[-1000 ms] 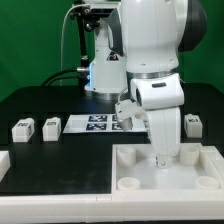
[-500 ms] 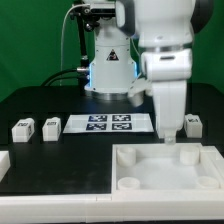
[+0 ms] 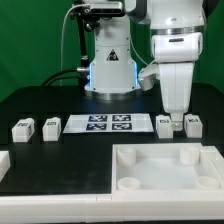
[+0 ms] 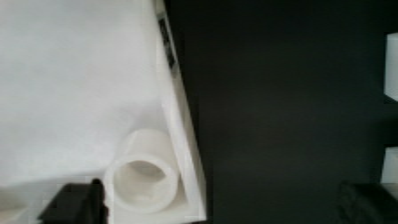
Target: Assemble one leg
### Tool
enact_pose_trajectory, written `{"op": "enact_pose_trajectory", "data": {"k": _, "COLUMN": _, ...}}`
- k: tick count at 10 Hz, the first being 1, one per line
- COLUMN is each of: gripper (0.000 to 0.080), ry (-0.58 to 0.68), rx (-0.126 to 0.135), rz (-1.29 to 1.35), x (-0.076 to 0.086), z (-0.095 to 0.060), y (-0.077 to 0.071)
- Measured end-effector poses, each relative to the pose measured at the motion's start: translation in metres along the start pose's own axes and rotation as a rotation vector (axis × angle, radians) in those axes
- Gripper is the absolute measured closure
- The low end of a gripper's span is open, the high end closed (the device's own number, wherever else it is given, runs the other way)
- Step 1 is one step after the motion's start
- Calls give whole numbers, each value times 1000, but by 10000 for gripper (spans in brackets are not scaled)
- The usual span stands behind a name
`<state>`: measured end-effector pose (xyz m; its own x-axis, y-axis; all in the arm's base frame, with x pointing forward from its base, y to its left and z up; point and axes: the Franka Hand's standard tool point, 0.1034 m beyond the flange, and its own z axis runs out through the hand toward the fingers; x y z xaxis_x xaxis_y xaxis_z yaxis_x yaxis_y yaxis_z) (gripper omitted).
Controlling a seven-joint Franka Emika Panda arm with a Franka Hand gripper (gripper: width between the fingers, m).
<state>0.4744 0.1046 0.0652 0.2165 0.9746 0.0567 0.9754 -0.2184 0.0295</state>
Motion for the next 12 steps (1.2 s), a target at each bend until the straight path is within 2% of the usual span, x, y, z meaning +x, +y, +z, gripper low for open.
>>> {"op": "enact_pose_trajectory", "data": {"k": 1, "gripper": 151, "ry": -4, "rx": 16, "rz": 182, "x": 6, "z": 3, "y": -11}}
{"op": "enact_pose_trajectory", "data": {"k": 4, "gripper": 151, "ry": -16, "rx": 31, "rz": 729, "x": 35, "z": 4, "y": -33}}
{"op": "enact_pose_trajectory", "data": {"k": 7, "gripper": 151, "ry": -13, "rx": 43, "rz": 967, "x": 39, "z": 5, "y": -35}}
{"op": "enact_pose_trajectory", "data": {"k": 9, "gripper": 151, "ry": -10, "rx": 63, "rz": 1222, "x": 42, "z": 6, "y": -38}}
{"op": "enact_pose_trajectory", "data": {"k": 10, "gripper": 151, "ry": -17, "rx": 78, "rz": 1392, "x": 45, "z": 11, "y": -52}}
{"op": "enact_pose_trajectory", "data": {"k": 11, "gripper": 151, "ry": -56, "rx": 96, "rz": 1409, "x": 45, "z": 16, "y": -67}}
{"op": "enact_pose_trajectory", "data": {"k": 12, "gripper": 151, "ry": -91, "rx": 120, "rz": 1443, "x": 45, "z": 18, "y": -73}}
